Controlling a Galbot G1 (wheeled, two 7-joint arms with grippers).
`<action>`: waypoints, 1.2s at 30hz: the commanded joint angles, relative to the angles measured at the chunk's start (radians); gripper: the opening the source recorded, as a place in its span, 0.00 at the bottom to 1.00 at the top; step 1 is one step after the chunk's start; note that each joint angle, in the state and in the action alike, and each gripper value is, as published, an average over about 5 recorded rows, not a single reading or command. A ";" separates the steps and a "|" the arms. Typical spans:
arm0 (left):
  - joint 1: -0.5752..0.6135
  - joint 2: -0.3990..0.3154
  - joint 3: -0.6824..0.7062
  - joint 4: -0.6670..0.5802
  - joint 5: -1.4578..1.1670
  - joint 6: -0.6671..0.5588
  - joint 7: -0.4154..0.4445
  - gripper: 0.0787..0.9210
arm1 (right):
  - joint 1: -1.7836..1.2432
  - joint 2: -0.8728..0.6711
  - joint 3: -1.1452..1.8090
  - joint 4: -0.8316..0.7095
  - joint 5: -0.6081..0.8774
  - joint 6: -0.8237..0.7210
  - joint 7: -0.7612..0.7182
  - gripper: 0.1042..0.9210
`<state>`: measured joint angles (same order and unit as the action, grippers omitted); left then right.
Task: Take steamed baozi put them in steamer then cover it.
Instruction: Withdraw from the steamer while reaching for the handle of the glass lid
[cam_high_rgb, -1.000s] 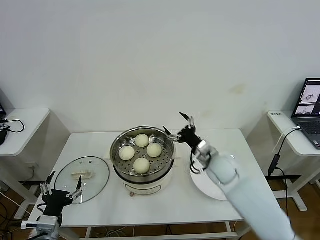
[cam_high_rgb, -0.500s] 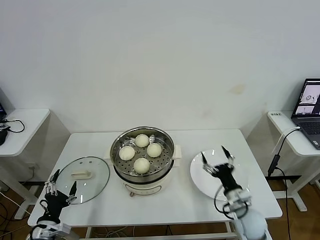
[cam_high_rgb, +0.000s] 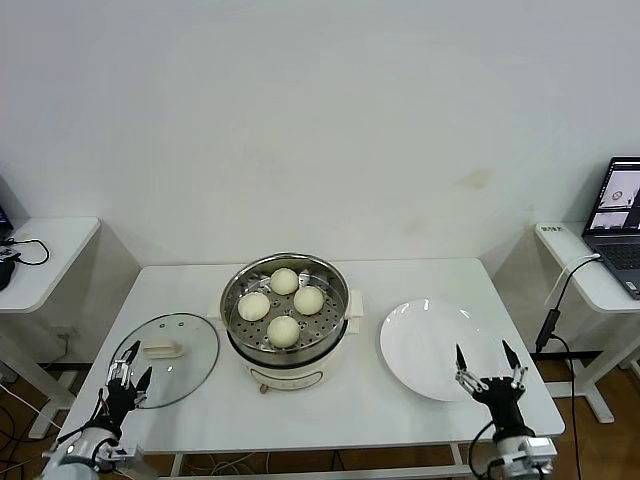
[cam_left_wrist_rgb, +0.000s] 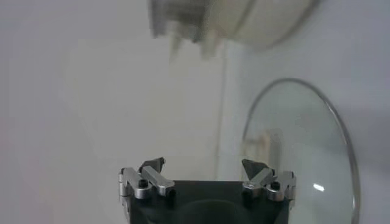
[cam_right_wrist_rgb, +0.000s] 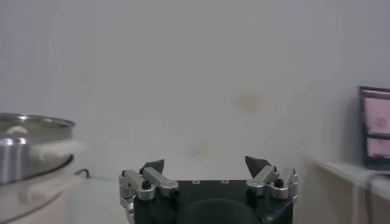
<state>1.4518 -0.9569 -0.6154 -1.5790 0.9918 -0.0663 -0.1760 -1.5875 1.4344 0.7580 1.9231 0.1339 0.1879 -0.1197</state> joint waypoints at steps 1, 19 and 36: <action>-0.172 0.059 0.074 0.172 0.085 -0.024 -0.014 0.88 | -0.068 0.054 0.060 0.007 -0.012 0.016 -0.006 0.88; -0.313 0.051 0.175 0.302 0.081 -0.019 0.001 0.88 | -0.084 0.060 0.065 -0.001 -0.017 0.019 -0.012 0.88; -0.391 0.049 0.232 0.335 0.046 -0.004 0.026 0.88 | -0.092 0.068 0.061 -0.022 -0.029 0.028 -0.017 0.88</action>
<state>1.1015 -0.9085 -0.4102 -1.2657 1.0441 -0.0717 -0.1550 -1.6765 1.4988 0.8186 1.9052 0.1083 0.2143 -0.1361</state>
